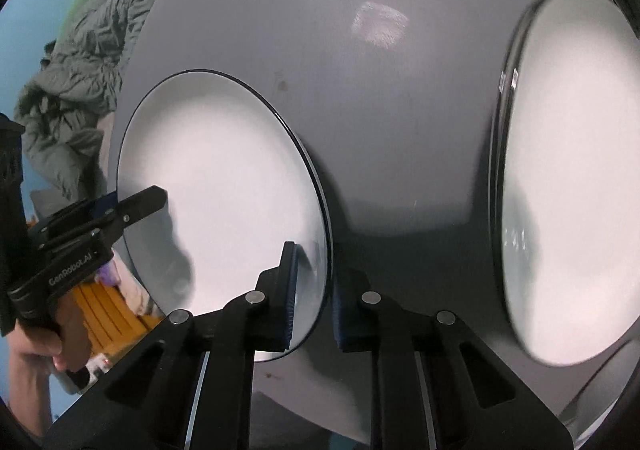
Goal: Organize plates and bowls
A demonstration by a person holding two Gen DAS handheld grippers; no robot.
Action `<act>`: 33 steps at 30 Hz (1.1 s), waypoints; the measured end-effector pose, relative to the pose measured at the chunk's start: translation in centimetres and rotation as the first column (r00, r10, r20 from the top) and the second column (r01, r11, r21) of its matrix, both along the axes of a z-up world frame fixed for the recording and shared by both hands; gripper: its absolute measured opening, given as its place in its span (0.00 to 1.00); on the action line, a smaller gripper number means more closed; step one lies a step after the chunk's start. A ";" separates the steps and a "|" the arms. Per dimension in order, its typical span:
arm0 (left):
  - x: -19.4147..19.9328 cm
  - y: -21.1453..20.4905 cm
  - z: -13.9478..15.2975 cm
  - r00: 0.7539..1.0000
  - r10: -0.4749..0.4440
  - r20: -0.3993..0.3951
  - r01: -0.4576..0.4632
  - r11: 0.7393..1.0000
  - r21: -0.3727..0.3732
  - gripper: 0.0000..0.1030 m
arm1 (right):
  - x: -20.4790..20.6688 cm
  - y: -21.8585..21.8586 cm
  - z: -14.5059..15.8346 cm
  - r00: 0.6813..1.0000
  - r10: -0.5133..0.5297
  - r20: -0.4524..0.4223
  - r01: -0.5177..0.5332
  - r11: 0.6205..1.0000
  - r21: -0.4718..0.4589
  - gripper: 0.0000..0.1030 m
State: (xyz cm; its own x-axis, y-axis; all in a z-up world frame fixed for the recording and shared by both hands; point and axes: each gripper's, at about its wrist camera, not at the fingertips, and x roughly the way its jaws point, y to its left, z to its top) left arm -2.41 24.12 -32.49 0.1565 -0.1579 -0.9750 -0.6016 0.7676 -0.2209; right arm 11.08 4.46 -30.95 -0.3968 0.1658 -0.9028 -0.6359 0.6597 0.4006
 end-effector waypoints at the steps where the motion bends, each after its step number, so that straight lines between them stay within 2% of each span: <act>1: 0.0 0.0 0.0 1.000 -0.002 0.000 0.002 1.000 -0.003 0.25 | 0.1 -0.1 0.0 1.000 -0.014 0.002 0.014 1.000 0.003 0.15; 18: 0.4 0.3 -0.1 0.999 -0.041 -0.008 0.041 0.999 -0.034 0.25 | 0.3 -1.4 -0.3 0.992 -0.123 -0.020 0.123 0.992 0.003 0.16; 28: 0.1 -1.9 -0.2 0.995 -0.093 -0.028 0.091 0.994 -0.056 0.24 | 0.6 -3.1 0.4 0.993 -0.117 0.023 0.117 0.993 0.001 0.16; 33: 0.1 -3.1 0.3 0.996 -0.087 -0.025 0.085 0.994 -0.067 0.24 | 0.7 -4.0 1.1 0.994 -0.103 0.037 0.103 0.995 0.004 0.15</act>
State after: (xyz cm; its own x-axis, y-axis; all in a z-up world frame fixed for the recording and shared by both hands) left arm -2.28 21.05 -32.16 0.1126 -0.2332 -0.9659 -0.5405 0.8013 -0.2565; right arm 11.77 0.50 -29.86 -0.3433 0.2060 -0.9163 -0.5793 0.7215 0.3792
